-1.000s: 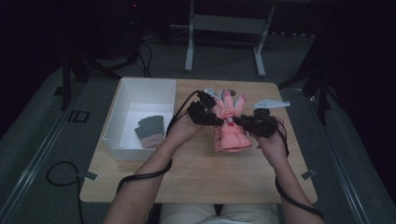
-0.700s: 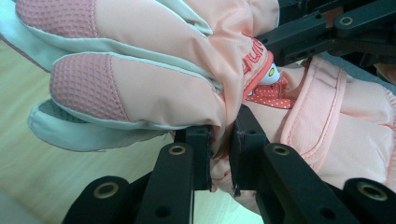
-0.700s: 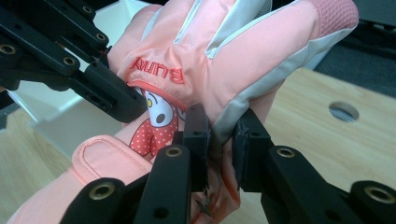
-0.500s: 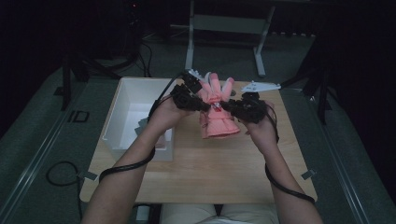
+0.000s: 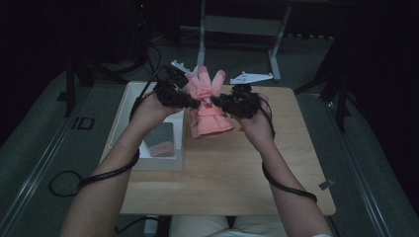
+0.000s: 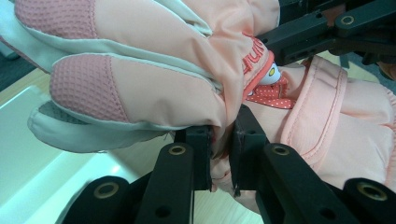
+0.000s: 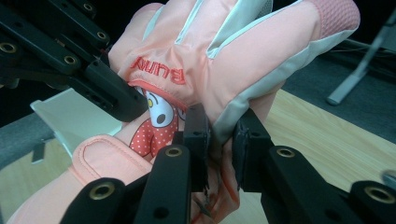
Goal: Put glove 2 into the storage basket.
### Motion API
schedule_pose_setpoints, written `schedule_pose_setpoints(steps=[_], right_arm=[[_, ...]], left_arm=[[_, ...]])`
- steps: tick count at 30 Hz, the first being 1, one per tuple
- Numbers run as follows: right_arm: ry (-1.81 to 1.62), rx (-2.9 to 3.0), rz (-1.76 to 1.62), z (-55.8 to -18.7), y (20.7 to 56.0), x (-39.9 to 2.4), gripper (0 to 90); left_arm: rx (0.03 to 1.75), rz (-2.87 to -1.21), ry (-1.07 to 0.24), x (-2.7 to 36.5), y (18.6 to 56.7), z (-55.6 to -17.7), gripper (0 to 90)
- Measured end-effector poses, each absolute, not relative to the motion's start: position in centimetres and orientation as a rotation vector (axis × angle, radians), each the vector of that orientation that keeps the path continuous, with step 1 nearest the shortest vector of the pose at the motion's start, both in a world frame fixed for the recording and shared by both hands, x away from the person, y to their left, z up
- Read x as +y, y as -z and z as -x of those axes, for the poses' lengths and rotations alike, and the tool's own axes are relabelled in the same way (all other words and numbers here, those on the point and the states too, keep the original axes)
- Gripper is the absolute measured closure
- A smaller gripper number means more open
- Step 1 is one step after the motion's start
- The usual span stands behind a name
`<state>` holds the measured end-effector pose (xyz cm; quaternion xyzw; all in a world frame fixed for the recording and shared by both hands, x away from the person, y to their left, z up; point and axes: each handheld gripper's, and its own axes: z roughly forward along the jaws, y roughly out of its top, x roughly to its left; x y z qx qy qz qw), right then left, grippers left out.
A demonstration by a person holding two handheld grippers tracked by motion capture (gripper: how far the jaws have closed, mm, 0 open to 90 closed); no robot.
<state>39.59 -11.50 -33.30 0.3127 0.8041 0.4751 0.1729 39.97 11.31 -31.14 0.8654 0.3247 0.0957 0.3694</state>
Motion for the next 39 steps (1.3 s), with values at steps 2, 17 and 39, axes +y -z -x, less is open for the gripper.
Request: schedule_pose_setpoints(steps=[2, 17, 39], right_arm=[[-1.356, 2.297, -0.875, -39.8, 33.2, -10.1, 77.4], [-1.383, 2.357, -0.806, -40.6, 33.1, -3.3, 77.4], [-1.22, 2.531, -0.844, -43.5, 40.0, 4.4, 77.3]], left_arm=[[0.853, -2.223, -0.257, 12.5, 30.9, -39.8, 79.8], [0.974, -2.177, -0.286, 19.1, 31.0, -38.9, 79.9], [1.129, -2.179, -0.153, 25.1, 38.9, -41.1, 79.9]])
